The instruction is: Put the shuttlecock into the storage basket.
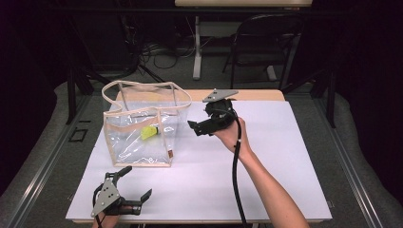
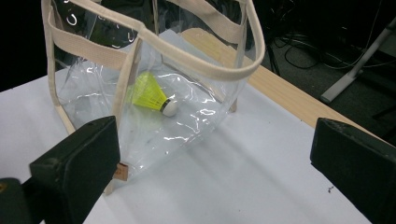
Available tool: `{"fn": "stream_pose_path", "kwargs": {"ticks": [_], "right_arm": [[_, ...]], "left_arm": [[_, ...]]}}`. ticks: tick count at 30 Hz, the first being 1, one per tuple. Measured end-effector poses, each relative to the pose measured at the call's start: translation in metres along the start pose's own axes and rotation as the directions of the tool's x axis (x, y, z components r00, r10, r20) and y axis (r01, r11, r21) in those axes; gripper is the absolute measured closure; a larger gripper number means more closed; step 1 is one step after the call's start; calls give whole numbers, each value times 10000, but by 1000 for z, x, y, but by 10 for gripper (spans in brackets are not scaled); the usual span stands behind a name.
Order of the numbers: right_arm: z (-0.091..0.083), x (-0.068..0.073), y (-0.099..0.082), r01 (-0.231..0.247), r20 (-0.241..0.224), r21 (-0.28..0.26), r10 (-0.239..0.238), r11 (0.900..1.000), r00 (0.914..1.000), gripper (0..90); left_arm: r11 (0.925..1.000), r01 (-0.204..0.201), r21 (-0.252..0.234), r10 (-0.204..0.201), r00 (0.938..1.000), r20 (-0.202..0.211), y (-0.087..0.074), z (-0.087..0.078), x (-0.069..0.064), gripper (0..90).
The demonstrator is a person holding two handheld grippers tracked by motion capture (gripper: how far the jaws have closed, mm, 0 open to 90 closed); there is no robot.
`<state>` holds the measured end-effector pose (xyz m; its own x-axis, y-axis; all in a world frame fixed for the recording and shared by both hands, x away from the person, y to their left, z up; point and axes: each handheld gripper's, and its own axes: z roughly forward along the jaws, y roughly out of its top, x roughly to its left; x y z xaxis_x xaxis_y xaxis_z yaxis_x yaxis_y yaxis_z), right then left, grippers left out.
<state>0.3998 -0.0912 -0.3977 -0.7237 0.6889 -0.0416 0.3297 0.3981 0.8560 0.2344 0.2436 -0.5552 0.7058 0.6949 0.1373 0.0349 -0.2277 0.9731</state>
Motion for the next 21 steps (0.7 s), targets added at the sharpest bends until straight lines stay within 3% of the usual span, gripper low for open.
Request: {"fn": "stream_pose_path", "kwargs": {"ticks": [21], "right_arm": [[-39,14,-47,314,-197,-606,-326,9977,9993,0]], "left_arm": [[10000,-8,43,8,10000,-17,0,1,0,0]]}}
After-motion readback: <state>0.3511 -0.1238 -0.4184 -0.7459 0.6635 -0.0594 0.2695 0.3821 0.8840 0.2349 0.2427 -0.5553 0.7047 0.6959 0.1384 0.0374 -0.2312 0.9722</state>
